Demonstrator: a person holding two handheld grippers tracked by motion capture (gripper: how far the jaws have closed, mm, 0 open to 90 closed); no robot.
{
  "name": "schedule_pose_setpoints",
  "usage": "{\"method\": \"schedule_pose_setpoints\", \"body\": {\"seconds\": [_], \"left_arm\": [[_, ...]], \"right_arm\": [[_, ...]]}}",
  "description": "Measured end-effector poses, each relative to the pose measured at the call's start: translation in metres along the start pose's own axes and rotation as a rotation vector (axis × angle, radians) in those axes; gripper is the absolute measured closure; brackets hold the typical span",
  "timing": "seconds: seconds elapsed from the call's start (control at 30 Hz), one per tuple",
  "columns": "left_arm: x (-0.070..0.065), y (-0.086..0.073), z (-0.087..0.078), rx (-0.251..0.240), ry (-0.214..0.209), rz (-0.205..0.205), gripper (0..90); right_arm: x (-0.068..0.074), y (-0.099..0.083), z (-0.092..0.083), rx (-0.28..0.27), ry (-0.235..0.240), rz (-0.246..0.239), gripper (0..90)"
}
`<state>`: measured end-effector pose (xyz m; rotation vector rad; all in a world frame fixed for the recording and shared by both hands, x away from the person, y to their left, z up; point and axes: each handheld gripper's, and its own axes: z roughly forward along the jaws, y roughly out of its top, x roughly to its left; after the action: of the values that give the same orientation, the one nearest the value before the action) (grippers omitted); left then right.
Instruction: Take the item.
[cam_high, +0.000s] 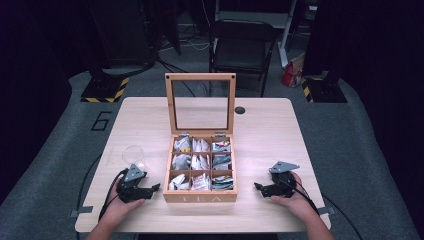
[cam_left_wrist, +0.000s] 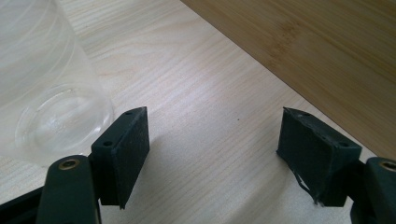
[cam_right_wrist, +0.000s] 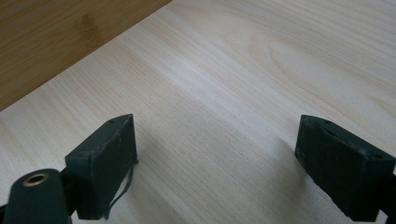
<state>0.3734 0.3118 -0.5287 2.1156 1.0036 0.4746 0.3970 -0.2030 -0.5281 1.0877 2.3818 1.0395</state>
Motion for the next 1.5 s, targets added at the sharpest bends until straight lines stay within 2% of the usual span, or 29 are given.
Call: {"method": "schedule_pose_setpoints", "body": {"seconds": [0.37, 0.63, 0.83, 0.9, 1.0, 1.17, 1.2, 1.23, 1.3, 1.33, 1.37, 1.4, 1.47, 1.5], "left_arm": [[0.000, 0.000, 0.000, -0.004, -0.001, -0.015, 26.0], [0.000, 0.000, 0.000, -0.003, 0.002, -0.009, 26.4], [0.003, 0.000, -0.002, -0.010, 0.006, -0.015, 31.1], [0.003, 0.001, -0.004, 0.010, -0.002, -0.024, 32.2], [0.001, 0.004, -0.008, -0.011, -0.004, -0.035, 32.5], [-0.001, 0.009, -0.015, -0.008, -0.010, -0.046, 38.0], [-0.002, 0.009, -0.017, -0.006, -0.021, -0.064, 38.6], [-0.002, 0.010, -0.018, -0.007, -0.008, -0.047, 39.3], [-0.004, 0.012, -0.022, -0.005, 0.002, -0.049, 41.8], [-0.004, 0.013, -0.023, -0.001, -0.008, -0.052, 44.7], [-0.006, 0.014, -0.025, -0.005, -0.009, -0.058, 45.2], [-0.006, 0.015, -0.026, -0.002, -0.011, -0.046, 45.2], [-0.008, 0.015, -0.028, -0.016, -0.018, -0.071, 45.2], [-0.007, 0.016, -0.029, -0.018, -0.019, -0.063, 45.3]], "right_arm": [[0.000, 0.000, 0.000, 0.001, -0.005, 0.004, 11.9], [0.000, 0.000, 0.000, 0.001, -0.004, 0.003, 11.9], [0.000, 0.000, 0.000, 0.001, -0.004, 0.002, 11.9], [0.000, 0.000, 0.000, 0.001, -0.004, 0.002, 11.9], [0.000, 0.000, 0.000, 0.001, -0.005, 0.003, 11.9], [0.000, 0.000, 0.000, 0.002, -0.004, 0.005, 11.9], [0.000, 0.000, 0.000, 0.001, -0.004, 0.003, 11.9], [0.000, 0.000, 0.000, 0.001, -0.004, 0.003, 11.9], [0.000, 0.000, 0.000, 0.001, -0.005, 0.003, 11.9], [0.000, 0.000, 0.000, 0.001, -0.005, 0.003, 11.9], [0.000, 0.000, 0.000, 0.001, -0.003, 0.003, 11.9], [0.000, 0.000, 0.000, 0.001, -0.003, 0.003, 11.9], [0.000, 0.000, 0.000, 0.001, -0.003, 0.005, 11.9], [0.000, 0.000, 0.000, 0.002, -0.002, 0.005, 11.9]]}}
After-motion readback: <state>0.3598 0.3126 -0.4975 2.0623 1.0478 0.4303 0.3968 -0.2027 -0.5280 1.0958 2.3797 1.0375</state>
